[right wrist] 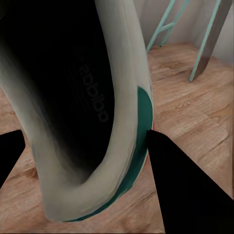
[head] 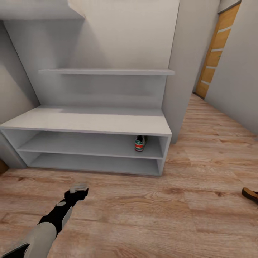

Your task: Pick up the two gym shoes and the two sandals from the corridor floor and place them onto the hallstand (shoe rack) in the corridor, making sure they are on the rack and not on the floor. Arrange them so the two gym shoes are next to each other and the two sandals are next to each other.

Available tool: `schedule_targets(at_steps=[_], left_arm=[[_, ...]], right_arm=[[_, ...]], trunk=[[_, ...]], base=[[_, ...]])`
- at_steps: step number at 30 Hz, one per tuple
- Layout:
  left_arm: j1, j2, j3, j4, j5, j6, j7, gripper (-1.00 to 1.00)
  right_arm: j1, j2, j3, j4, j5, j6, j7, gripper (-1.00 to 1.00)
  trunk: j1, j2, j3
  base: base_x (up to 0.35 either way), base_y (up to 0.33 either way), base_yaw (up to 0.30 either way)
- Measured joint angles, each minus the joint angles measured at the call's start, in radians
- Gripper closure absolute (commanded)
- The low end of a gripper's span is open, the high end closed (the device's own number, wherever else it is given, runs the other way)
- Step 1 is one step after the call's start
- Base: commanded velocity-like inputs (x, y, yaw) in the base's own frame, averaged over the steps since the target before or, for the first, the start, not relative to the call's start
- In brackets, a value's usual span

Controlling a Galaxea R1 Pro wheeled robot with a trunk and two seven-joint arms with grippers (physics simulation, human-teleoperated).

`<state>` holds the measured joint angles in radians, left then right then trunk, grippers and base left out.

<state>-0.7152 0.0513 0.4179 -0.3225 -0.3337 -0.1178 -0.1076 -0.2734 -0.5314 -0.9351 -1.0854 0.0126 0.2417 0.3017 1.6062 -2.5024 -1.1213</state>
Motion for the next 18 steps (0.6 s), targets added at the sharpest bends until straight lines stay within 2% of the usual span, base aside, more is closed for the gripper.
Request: schedule_targets(at_steps=[1, 3, 4, 5, 6, 7, 12, 18], left_arm=[[0.058, 0.004, 0.000, -0.001, 0.000, -0.091, -0.069, -1.00], [0.085, 0.006, 0.000, -0.001, 0.000, -0.111, -0.167, -1.00], [0.094, 0.025, 0.001, 0.000, 0.002, -0.117, -0.325, -1.00], [0.096, 0.038, 0.002, 0.000, 0.003, -0.117, -0.371, -1.00], [0.097, 0.072, 0.004, 0.004, 0.012, -0.118, -0.441, -1.00], [0.097, 0.080, 0.003, 0.006, 0.017, -0.119, -0.451, -1.00], [0.109, 0.103, 0.003, 0.011, 0.091, -0.115, -0.477, -1.00], [0.112, 0.107, 0.004, 0.010, 0.102, -0.114, -0.474, -1.00]], right_arm=[[0.000, 0.000, 0.000, 0.001, 0.000, 0.000, 0.000, 1.00], [0.000, 0.000, 0.001, 0.001, 0.000, 0.000, 0.000, 1.00], [0.000, 0.007, 0.002, 0.001, 0.000, 0.001, 0.000, 1.00], [0.000, 0.009, 0.002, 0.001, 0.000, 0.000, 0.000, 1.00], [0.000, 0.013, 0.002, 0.001, 0.000, 0.001, 0.000, 1.00], [0.000, 0.013, 0.002, 0.001, 0.000, 0.000, 0.000, 1.00], [0.000, 0.020, 0.002, 0.001, 0.000, 0.000, 0.001, 1.00], [0.000, 0.020, 0.001, 0.000, 0.000, 0.000, 0.001, 1.00]], trunk=[[0.000, 0.000, 0.000], [0.000, 0.000, 0.000], [0.000, 0.000, 0.000], [-0.001, 0.000, 0.000], [-0.001, 0.000, 0.000], [-0.001, 0.000, 0.000], [-0.001, 0.000, 0.000], [-0.001, 0.000, 0.000]], base=[[-0.203, 0.165, 0.000], [-0.082, 0.067, 0.000], [-0.022, 0.018, 0.000], [-0.007, 0.013, 0.000], [-0.006, 0.030, 0.000], [-0.004, 0.101, 0.000], [-0.001, 0.249, 0.000], [0.000, 0.308, 0.000]])
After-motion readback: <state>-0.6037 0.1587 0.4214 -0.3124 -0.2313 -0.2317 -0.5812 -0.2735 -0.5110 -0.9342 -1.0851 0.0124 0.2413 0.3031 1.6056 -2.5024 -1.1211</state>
